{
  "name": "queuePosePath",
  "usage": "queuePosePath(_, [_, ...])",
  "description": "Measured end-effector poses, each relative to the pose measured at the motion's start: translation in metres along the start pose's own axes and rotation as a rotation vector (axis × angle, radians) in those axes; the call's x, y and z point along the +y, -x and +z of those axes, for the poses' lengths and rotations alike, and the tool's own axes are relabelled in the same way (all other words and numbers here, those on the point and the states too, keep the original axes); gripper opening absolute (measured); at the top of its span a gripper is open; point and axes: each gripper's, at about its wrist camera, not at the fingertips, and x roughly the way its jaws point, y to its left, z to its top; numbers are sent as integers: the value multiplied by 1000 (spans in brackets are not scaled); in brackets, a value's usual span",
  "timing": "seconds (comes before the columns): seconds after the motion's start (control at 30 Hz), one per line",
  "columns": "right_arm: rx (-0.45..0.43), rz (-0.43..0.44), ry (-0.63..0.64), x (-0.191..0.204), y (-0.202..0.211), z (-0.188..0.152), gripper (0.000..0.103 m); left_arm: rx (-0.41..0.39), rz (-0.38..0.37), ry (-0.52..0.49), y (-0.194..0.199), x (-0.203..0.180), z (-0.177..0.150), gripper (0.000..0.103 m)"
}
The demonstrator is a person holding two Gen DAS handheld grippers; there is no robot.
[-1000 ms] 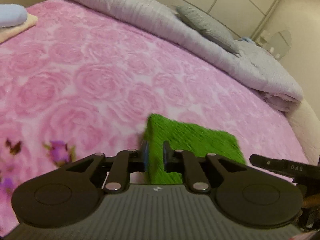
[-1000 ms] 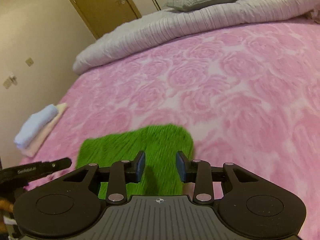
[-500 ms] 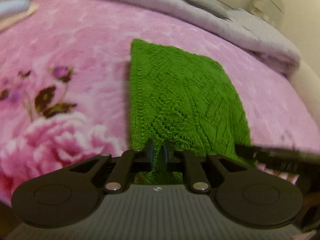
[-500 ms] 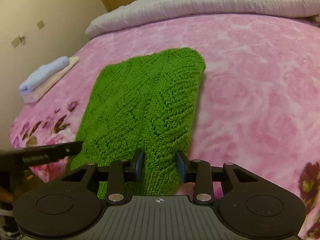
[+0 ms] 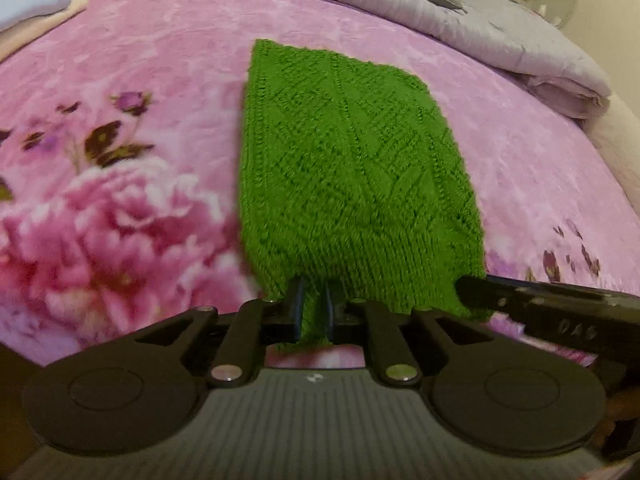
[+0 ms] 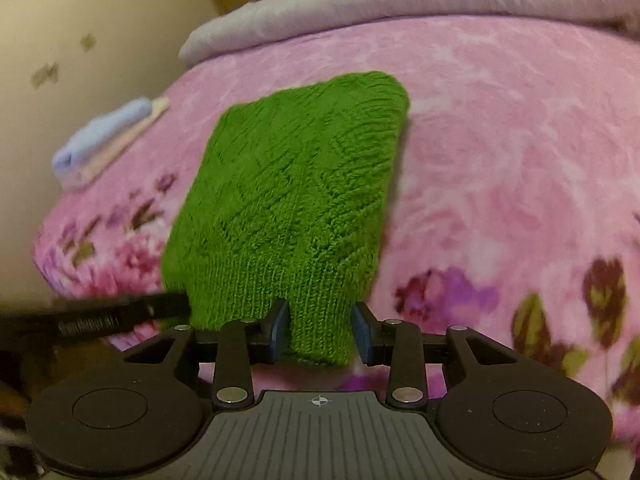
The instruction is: Fold clothes
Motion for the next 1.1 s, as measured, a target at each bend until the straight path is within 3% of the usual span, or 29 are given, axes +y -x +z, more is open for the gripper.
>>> queuePosePath(0.13, [-30, -32, 2, 4, 23, -2, 46, 2, 58, -15, 19, -9, -3, 10])
queuePosePath(0.3, [-41, -34, -10, 7, 43, -10, 49, -34, 94, -23, 43, -23, -11, 23])
queuePosePath(0.43, [-65, -50, -13, 7, 58, -18, 64, -50, 108, -37, 58, -34, -16, 27])
queuePosePath(0.73, [-61, -69, -3, 11, 75, -31, 64, -52, 121, -76, 71, -46, -33, 30])
queuePosePath(1.1, [-18, -107, 22, 14, 71, -34, 65, -28, 68, -43, 64, -39, -36, 31])
